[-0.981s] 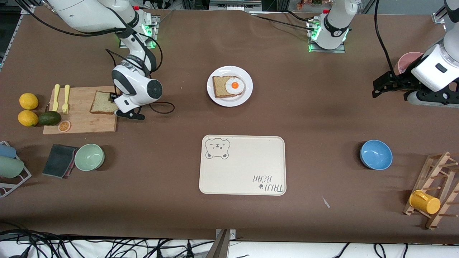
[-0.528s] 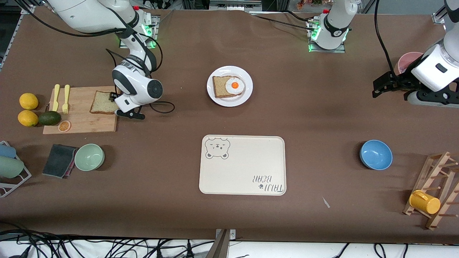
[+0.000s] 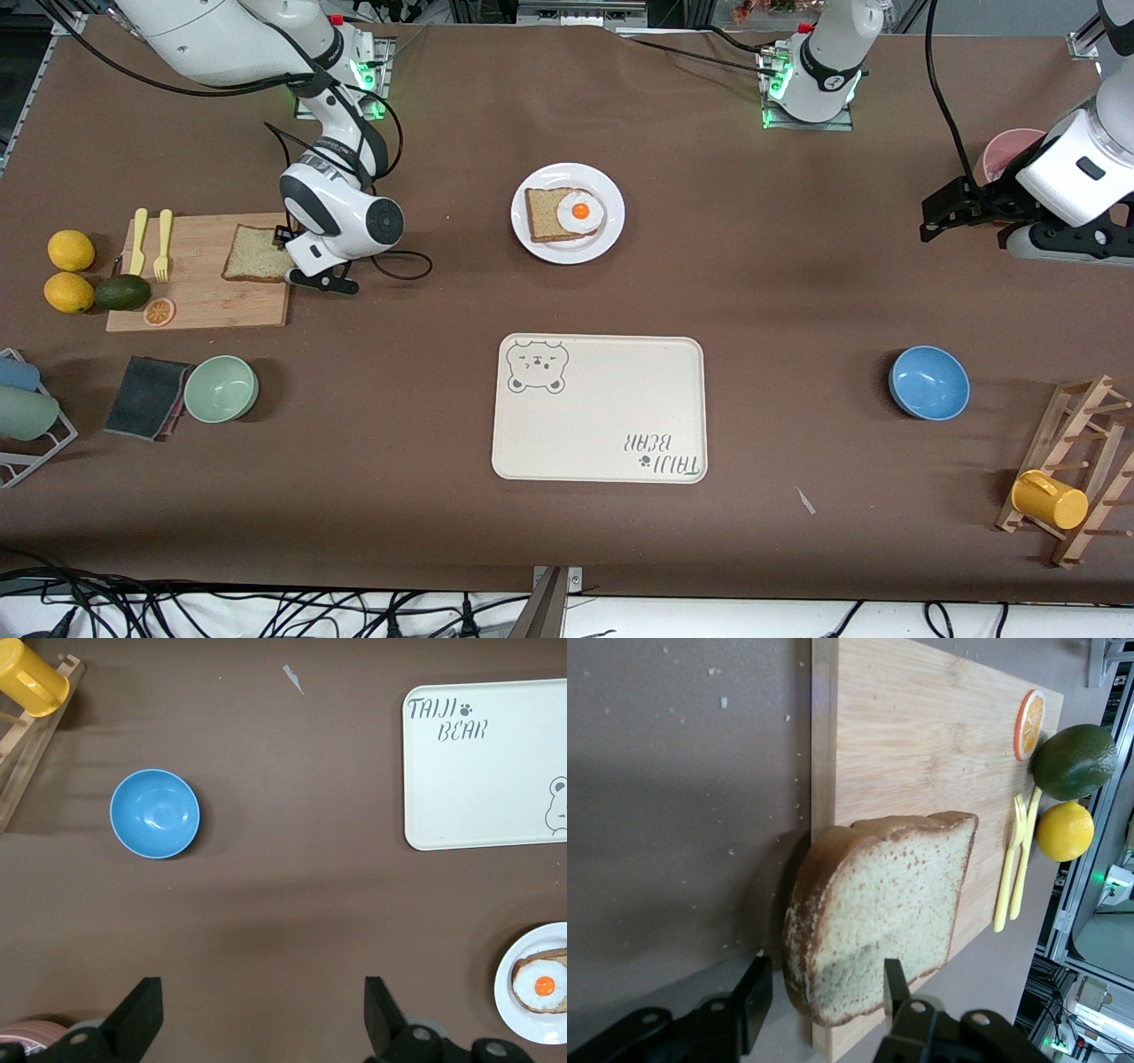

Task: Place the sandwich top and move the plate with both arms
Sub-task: 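Lift the bread slice with the right gripper and carry it to the plate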

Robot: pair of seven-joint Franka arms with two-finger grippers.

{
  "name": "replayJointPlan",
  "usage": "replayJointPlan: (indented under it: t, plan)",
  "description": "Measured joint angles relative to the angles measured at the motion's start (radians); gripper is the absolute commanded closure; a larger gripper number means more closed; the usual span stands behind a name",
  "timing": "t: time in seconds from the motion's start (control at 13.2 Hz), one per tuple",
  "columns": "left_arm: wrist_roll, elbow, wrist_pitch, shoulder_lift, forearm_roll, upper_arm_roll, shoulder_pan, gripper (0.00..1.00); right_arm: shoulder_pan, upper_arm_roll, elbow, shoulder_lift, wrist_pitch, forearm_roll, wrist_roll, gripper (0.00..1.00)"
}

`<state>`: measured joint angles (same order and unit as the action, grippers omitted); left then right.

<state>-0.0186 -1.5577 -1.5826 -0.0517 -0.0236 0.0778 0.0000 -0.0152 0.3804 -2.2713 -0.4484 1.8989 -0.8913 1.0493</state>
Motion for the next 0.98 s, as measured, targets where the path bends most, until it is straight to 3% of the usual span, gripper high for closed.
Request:
replayJointPlan:
  t: [0.38, 0.53, 0.75, 0.83, 0.98]
  plan:
    - [0.000, 0.000, 0.000, 0.000, 0.000, 0.000, 0.000, 0.00, 0.000, -0.013, -0.004, -0.006, 0.003, -0.038, 0.001, 0.46]
    - [0.000, 0.000, 0.000, 0.000, 0.000, 0.000, 0.000, 0.00, 0.000, -0.027, -0.004, -0.015, 0.010, -0.054, 0.002, 0.60]
    - [0.000, 0.000, 0.004, 0.000, 0.000, 0.000, 0.000, 0.00, 0.000, -0.032, -0.004, -0.017, 0.010, -0.057, 0.006, 0.95]
    - [0.000, 0.000, 0.005, 0.000, 0.000, 0.000, 0.001, 0.00, 0.000, -0.032, -0.004, -0.016, 0.009, -0.057, 0.008, 1.00]
    - [0.000, 0.000, 0.006, 0.000, 0.000, 0.000, 0.001, 0.00, -0.001, -0.027, 0.000, -0.001, 0.008, -0.056, 0.009, 1.00]
